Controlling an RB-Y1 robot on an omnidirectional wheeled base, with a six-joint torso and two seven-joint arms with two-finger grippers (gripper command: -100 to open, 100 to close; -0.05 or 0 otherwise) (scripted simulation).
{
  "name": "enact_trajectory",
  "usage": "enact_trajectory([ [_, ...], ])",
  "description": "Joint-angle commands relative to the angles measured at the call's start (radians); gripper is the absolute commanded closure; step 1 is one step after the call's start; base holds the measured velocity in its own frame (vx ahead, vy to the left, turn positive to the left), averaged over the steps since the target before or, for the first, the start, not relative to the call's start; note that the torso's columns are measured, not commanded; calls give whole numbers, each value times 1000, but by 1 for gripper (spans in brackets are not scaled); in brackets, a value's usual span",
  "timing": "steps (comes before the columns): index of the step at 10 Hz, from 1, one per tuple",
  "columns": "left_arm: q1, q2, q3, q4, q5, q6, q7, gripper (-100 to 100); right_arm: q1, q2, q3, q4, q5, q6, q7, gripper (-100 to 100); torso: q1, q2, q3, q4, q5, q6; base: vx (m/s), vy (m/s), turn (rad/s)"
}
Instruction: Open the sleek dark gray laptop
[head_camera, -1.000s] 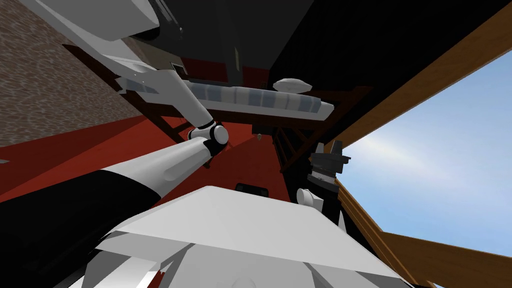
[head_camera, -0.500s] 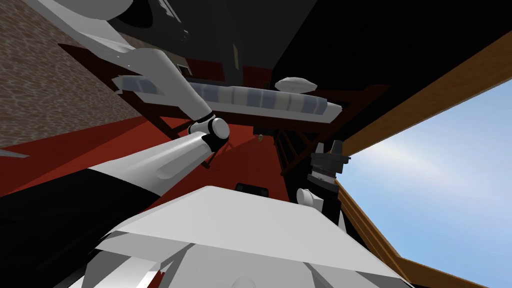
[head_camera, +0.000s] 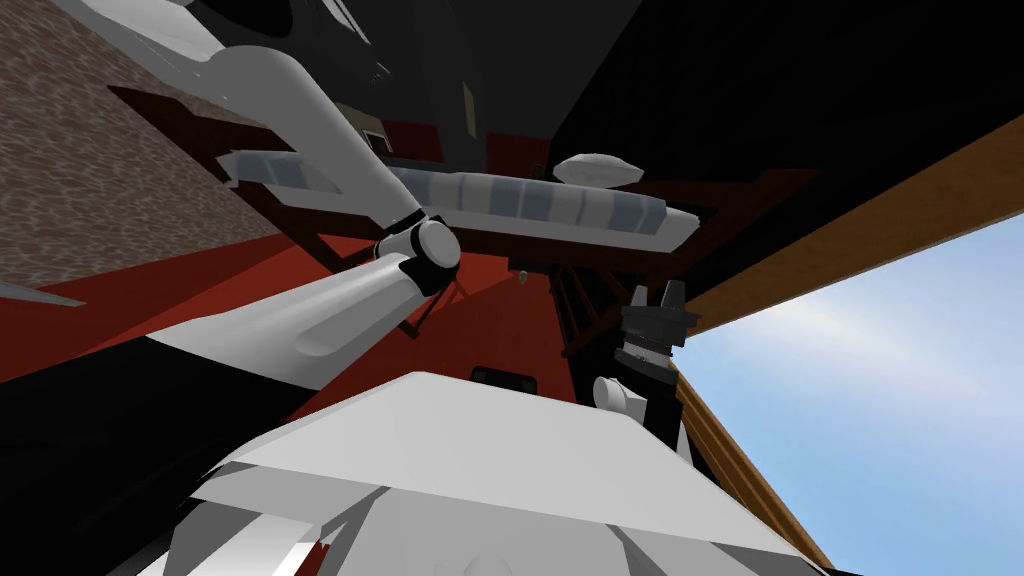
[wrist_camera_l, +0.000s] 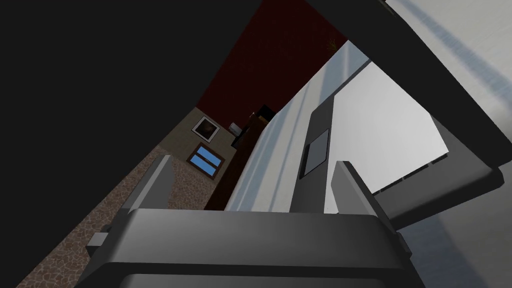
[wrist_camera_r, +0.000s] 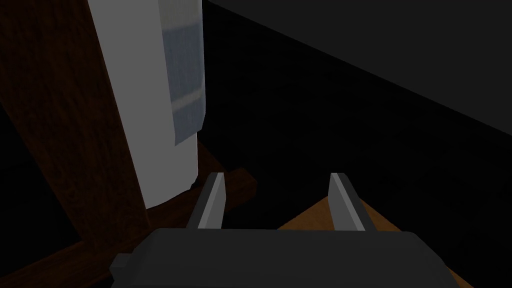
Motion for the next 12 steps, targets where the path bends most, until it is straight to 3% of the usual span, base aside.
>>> enact_trajectory([
  [1,-58,-4,43,31,10,77,14,-100,0,0,0,0,0,0,0,0,1,0,0,0,0,0,117,-65,118],
  [6,-125,-8,89,67,19,190,31,-100,0,0,0,0,0,0,0,0,2,3,2,1,1,0,88,-54,64],
  [10,-209,-5,148,110,28,308,51,-100,0,0,0,0,0,0,0,0,-2,0,0,0,0,0,95,-57,86],
  [12,-211,-1,152,111,30,308,49,-100,0,0,0,0,0,0,0,0,0,1,0,-1,-1,2,44,-24,30],
])
